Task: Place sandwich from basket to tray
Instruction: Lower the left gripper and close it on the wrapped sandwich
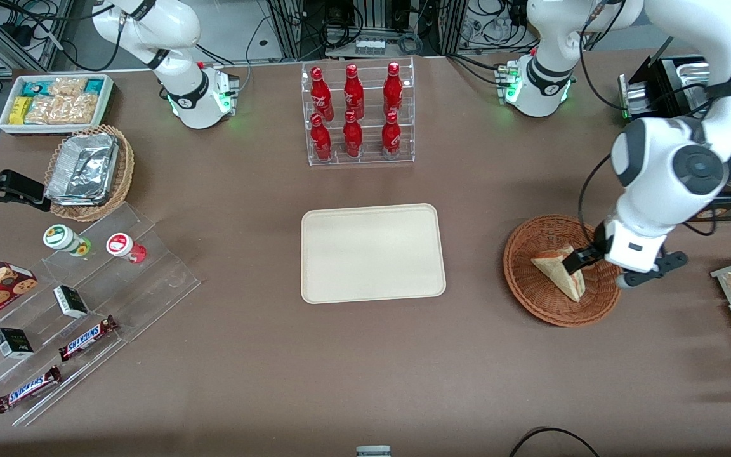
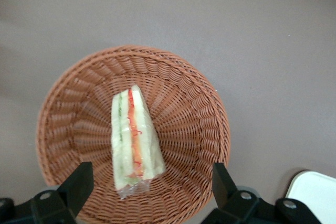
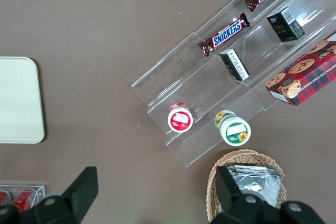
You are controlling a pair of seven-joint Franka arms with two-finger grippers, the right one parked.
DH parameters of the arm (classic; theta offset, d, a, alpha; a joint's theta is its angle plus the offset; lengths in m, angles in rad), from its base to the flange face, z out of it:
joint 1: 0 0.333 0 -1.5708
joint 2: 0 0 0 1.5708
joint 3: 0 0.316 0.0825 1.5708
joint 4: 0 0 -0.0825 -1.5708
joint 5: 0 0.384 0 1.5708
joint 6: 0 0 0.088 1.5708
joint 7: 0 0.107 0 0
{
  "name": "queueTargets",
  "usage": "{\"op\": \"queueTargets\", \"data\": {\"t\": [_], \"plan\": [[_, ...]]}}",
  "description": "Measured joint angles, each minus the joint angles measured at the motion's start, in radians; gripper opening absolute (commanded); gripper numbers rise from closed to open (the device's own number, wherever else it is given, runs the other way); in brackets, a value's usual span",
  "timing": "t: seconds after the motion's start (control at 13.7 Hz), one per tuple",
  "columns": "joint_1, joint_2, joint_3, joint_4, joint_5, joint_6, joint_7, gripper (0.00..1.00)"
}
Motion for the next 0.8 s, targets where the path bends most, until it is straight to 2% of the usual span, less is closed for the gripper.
{"op": "queueTargets", "data": {"t": [0.37, 0.8], "plan": [[-0.001, 0.022, 0.005, -0.114, 0.0, 0.129, -0.02, 1.0], [0.001, 0.071, 0.011, -0.131, 0.0, 0.133, -0.021, 1.0]]}}
